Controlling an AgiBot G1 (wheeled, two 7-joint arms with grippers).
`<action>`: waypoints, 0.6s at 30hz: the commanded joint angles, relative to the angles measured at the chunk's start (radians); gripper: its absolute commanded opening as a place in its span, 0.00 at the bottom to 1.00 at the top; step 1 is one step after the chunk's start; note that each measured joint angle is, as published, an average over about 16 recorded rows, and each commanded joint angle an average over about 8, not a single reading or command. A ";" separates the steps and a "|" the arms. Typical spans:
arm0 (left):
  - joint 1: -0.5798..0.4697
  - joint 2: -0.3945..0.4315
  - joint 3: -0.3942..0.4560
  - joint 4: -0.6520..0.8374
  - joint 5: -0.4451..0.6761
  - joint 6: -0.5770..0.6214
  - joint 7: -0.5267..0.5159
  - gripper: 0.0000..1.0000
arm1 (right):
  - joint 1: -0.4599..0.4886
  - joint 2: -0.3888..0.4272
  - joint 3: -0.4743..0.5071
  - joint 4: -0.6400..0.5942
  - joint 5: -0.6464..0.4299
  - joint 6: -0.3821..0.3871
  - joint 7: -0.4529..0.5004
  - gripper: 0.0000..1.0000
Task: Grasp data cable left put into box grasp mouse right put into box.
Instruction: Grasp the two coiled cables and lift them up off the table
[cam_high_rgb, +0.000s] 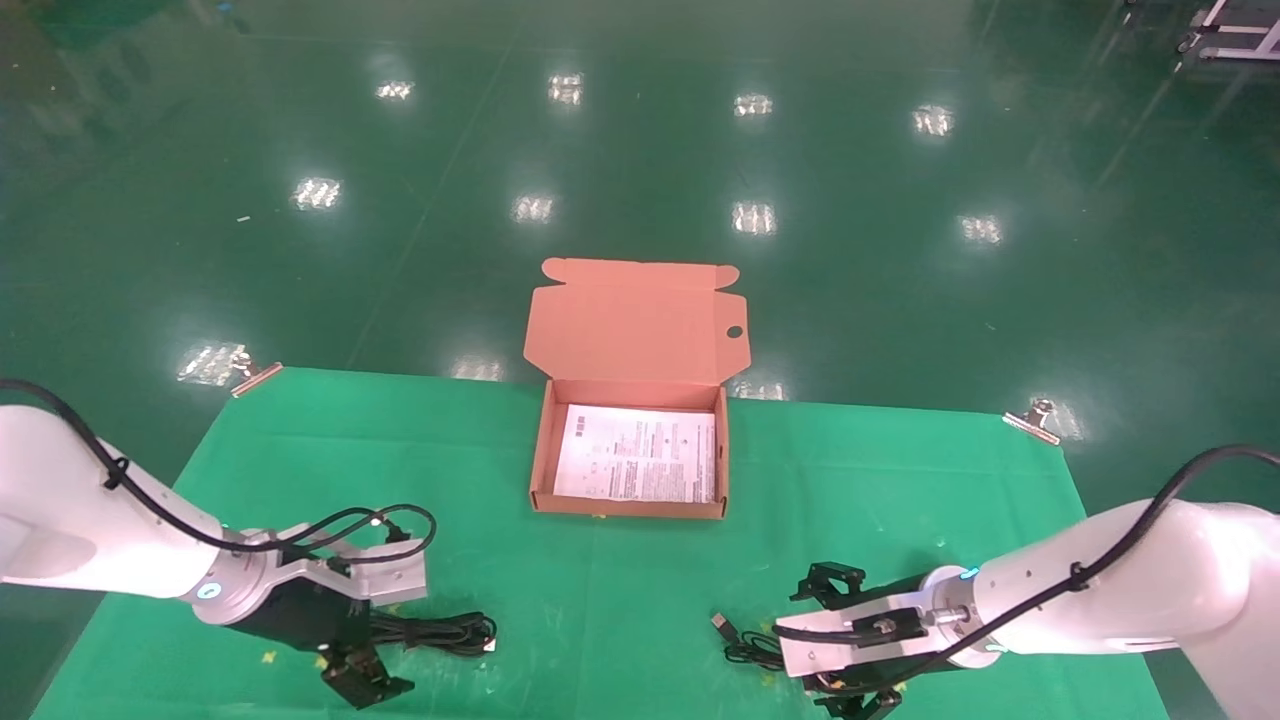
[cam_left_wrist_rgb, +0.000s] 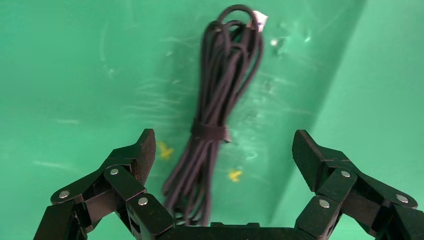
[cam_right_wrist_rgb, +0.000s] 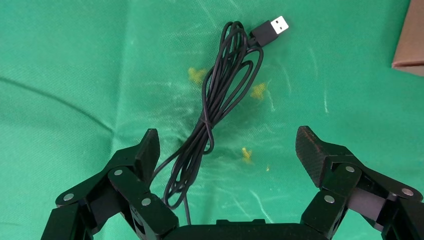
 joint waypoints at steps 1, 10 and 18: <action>-0.003 0.005 -0.002 0.020 -0.001 -0.014 0.017 0.00 | 0.002 -0.009 -0.002 -0.017 -0.005 0.008 0.001 0.14; -0.006 0.007 -0.002 0.026 0.000 -0.021 0.022 0.00 | 0.002 -0.012 -0.001 -0.023 -0.005 0.013 0.001 0.00; -0.003 0.005 -0.001 0.018 -0.001 -0.014 0.016 0.00 | 0.002 -0.008 -0.001 -0.016 -0.004 0.008 0.001 0.00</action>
